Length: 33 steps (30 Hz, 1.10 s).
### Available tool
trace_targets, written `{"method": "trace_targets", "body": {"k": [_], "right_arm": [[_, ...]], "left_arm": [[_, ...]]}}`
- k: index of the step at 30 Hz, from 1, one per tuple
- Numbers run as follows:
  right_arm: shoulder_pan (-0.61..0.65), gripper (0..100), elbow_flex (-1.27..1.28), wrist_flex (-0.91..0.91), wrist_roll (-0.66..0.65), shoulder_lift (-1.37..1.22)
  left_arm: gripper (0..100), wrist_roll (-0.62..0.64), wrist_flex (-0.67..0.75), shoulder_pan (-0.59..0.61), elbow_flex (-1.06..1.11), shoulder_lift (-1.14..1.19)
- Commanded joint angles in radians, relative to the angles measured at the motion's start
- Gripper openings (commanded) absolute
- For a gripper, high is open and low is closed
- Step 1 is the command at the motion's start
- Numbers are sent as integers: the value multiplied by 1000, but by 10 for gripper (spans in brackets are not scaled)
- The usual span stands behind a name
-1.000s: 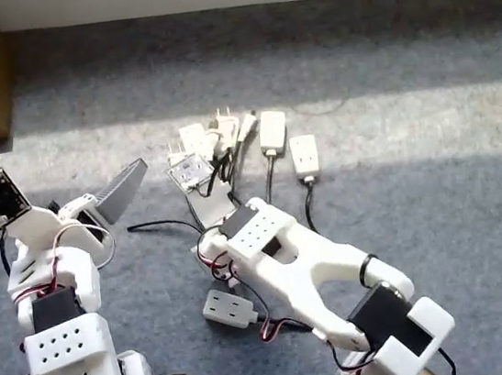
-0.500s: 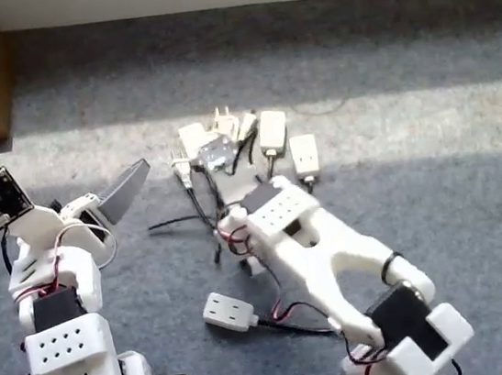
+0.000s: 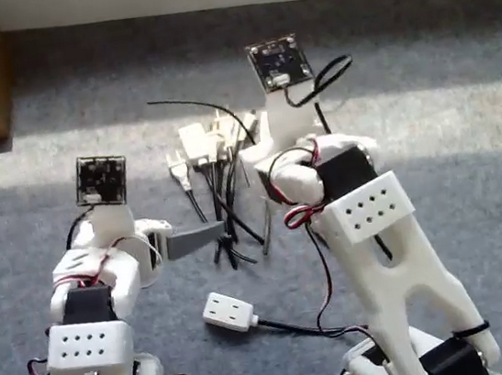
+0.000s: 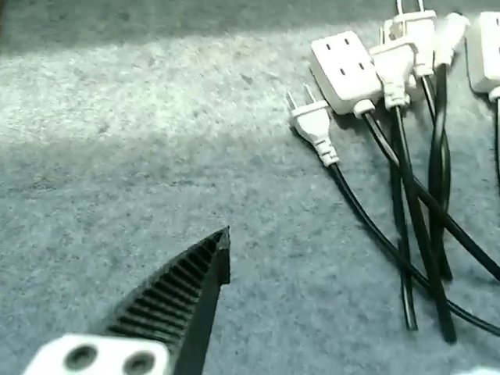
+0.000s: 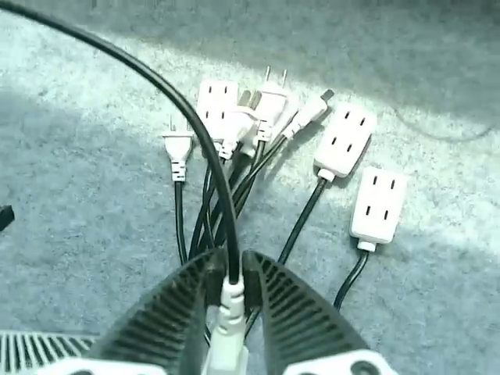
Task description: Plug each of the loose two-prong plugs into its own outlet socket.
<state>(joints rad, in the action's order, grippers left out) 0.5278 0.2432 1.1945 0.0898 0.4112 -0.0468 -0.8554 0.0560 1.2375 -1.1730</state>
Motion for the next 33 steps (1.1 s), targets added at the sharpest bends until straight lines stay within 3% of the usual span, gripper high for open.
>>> {"method": "trace_targets", "body": {"k": [1,7,10,22,33], "right_arm": [[-12,5,-51,-30,28,-50],[53,5,-44,-65,49,-125],[93,5,-45,-59,51,-125],[252,5,-51,13,78,-127],[257,5,-179,194,26,-127]], "left_arm": [[585,-15,-160,-76,-54,-173],[585,-12,-358,-153,-50,-585],[585,-11,-373,-159,-4,-667],[585,-15,-38,-107,90,-337],[585,-15,155,-44,85,-71]]}}
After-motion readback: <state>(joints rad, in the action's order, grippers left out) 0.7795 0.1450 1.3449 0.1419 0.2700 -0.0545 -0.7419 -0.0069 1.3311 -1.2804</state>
